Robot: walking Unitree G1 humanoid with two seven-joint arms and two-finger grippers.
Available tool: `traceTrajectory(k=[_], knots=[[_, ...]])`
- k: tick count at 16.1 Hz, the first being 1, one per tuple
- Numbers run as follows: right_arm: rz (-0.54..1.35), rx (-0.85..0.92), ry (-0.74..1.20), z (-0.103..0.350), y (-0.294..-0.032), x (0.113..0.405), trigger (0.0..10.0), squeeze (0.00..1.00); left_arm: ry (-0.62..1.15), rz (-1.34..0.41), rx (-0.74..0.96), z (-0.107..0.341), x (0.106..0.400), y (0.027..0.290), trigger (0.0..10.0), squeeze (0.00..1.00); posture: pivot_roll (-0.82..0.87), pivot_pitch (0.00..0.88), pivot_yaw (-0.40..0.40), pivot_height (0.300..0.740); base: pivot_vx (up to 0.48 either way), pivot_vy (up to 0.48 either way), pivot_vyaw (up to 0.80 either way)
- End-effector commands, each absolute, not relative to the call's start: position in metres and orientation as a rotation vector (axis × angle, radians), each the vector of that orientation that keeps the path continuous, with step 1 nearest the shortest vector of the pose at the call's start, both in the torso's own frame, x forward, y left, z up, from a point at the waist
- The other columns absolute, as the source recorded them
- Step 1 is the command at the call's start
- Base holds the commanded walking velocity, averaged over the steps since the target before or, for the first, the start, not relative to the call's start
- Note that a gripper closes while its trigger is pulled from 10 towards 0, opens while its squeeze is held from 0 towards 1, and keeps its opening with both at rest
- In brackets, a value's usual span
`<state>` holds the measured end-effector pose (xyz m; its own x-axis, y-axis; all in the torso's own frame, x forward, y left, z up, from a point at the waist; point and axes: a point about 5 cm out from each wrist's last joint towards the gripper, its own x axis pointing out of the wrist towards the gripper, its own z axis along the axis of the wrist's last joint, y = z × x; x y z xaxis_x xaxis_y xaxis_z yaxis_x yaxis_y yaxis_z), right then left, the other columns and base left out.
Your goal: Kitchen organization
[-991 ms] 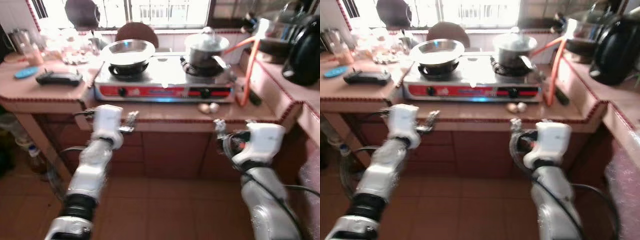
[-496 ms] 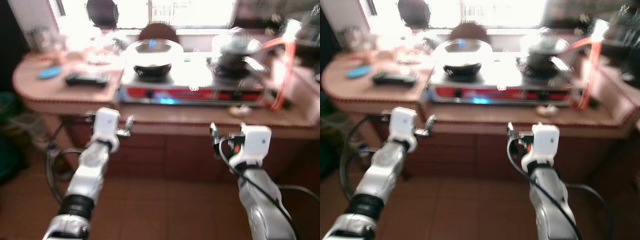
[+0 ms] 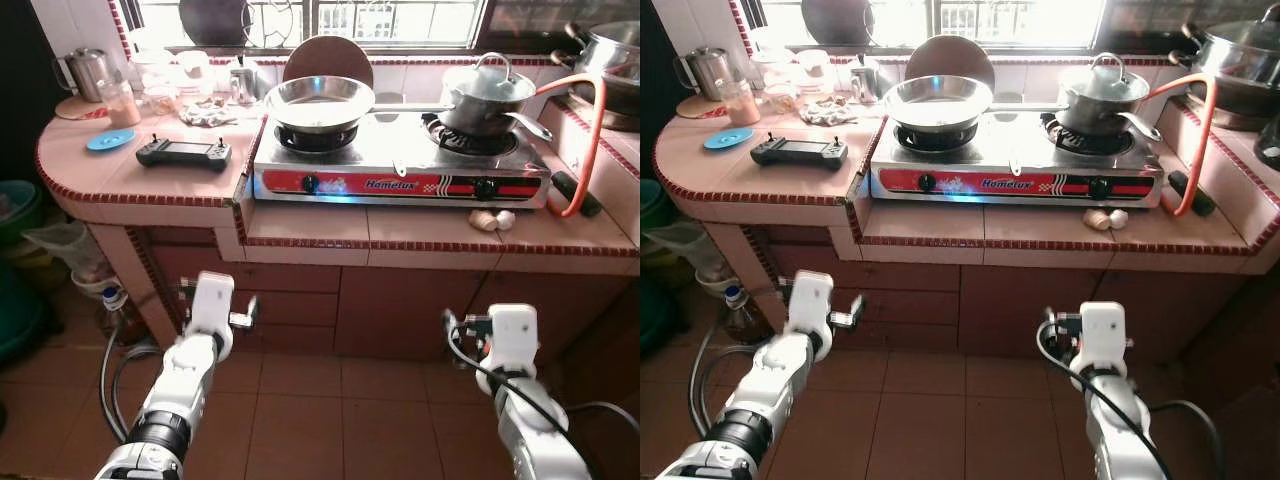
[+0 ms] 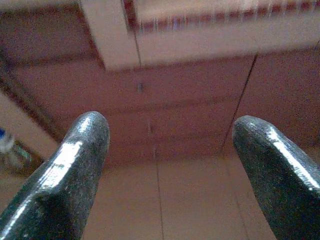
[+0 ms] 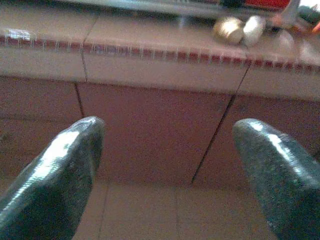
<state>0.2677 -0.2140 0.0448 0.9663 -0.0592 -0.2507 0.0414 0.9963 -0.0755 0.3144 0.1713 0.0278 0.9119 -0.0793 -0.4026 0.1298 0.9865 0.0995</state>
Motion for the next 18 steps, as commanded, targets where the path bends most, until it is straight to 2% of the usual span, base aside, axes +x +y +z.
traceTrajectory(k=[1,2,4,5,8,10,12,13,15,18], knots=[[-0.06,-0.07,0.282,0.037,-0.218,0.266,10.0,0.0,0.439,-0.107,0.146,0.019,0.308,0.175,10.0,0.0,0.07,0.0,0.002,0.74,0.0,0.0,0.0],[-0.078,-0.031,0.353,0.018,-0.222,0.262,10.0,0.0,0.502,-0.132,0.174,0.006,0.299,0.175,10.0,0.0,0.09,0.0,-0.01,0.74,0.0,0.0,0.0],[-0.087,-0.006,0.488,-0.013,-0.222,0.249,10.0,0.0,0.647,-0.104,0.109,-0.018,0.279,0.18,10.0,0.0,0.08,0.0,-0.003,0.74,0.0,0.0,0.0],[-0.113,0.071,0.574,-0.029,-0.22,0.24,10.0,0.0,0.71,-0.096,0.088,-0.029,0.268,0.184,10.0,0.0,0.07,0.0,0.007,0.74,0.0,0.0,0.0],[-0.146,0.26,0.652,-0.045,-0.21,0.23,10.0,0.0,0.81,-0.099,0.092,-0.046,0.247,0.187,10.0,0.0,0.05,0.0,0.008,0.74,0.0,0.0,0.0],[-0.121,0.199,0.741,-0.056,-0.214,0.216,10.0,0.0,0.917,-0.126,0.121,-0.061,0.226,0.189,10.0,0.0,0.04,0.0,0.007,0.74,0.0,0.0,0.0],[-0.149,0.218,0.791,-0.065,-0.214,0.204,10.0,0.0,0.952,-0.13,0.129,-0.065,0.22,0.19,10.0,0.0,0.04,0.0,0.001,0.74,0.0,0.0,0.0],[-0.208,0.288,0.813,-0.072,-0.216,0.193,10.0,0.0,0.974,-0.128,0.125,-0.067,0.216,0.191,10.0,0.0,0.03,0.0,-0.004,0.74,0.0,0.0,0.0],[-0.199,0.294,0.807,-0.071,-0.217,0.195,10.0,0.0,0.981,-0.13,0.128,-0.068,0.215,0.19,10.0,0.0,0.02,0.0,-0.003,0.74,0.0,0.0,0.0],[-0.153,0.236,0.813,-0.07,-0.215,0.197,10.0,0.0,0.996,-0.128,0.126,-0.071,0.21,0.188,10.0,0.0,0.01,0.0,-0.011,0.74,0.0,0.0,0.6]])
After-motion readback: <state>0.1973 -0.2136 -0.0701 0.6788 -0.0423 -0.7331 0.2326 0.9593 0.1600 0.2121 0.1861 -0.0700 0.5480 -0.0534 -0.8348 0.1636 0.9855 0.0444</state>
